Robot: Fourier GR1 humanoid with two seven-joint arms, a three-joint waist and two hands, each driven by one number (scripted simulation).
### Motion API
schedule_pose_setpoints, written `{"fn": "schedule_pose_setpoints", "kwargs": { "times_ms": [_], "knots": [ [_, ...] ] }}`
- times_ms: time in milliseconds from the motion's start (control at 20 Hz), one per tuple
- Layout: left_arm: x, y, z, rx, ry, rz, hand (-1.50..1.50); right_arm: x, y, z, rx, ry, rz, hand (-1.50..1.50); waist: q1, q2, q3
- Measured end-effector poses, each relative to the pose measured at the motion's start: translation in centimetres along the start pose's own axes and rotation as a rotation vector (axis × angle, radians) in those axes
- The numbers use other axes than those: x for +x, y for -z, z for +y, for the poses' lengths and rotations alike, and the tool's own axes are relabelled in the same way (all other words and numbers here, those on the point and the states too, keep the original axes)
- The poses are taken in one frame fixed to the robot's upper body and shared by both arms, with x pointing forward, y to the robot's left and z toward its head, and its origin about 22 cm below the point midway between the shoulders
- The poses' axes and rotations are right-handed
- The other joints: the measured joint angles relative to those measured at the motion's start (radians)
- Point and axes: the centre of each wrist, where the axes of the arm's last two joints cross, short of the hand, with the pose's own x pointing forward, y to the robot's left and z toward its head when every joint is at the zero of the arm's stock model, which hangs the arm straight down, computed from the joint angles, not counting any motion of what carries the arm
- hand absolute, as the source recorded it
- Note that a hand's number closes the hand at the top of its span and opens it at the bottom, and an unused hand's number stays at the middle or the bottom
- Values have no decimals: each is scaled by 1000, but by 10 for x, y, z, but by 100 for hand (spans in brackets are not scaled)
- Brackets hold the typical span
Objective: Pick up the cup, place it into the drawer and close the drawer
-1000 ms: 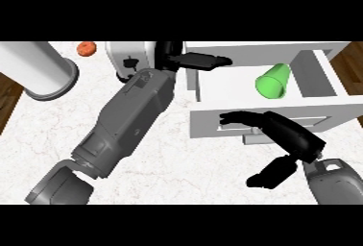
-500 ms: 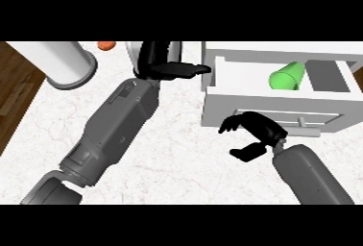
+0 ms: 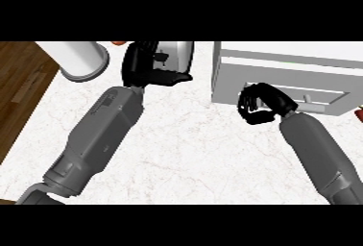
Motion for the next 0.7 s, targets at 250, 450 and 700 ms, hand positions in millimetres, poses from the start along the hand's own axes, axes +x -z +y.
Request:
{"fn": "schedule_pose_setpoints", "kwargs": {
  "times_ms": [250,450,700],
  "knots": [
    [6,-4,17,-18,-6,4,-150,-7,3,-23,-71,67,-5,150,23,7,5],
    [9,-8,29,-33,-2,13,-150,-12,1,-28,-56,131,-15,150,32,6,6],
    [10,-11,34,-60,-8,17,-150,-17,-5,-35,-36,200,-26,150,44,8,8]
  ]
}}
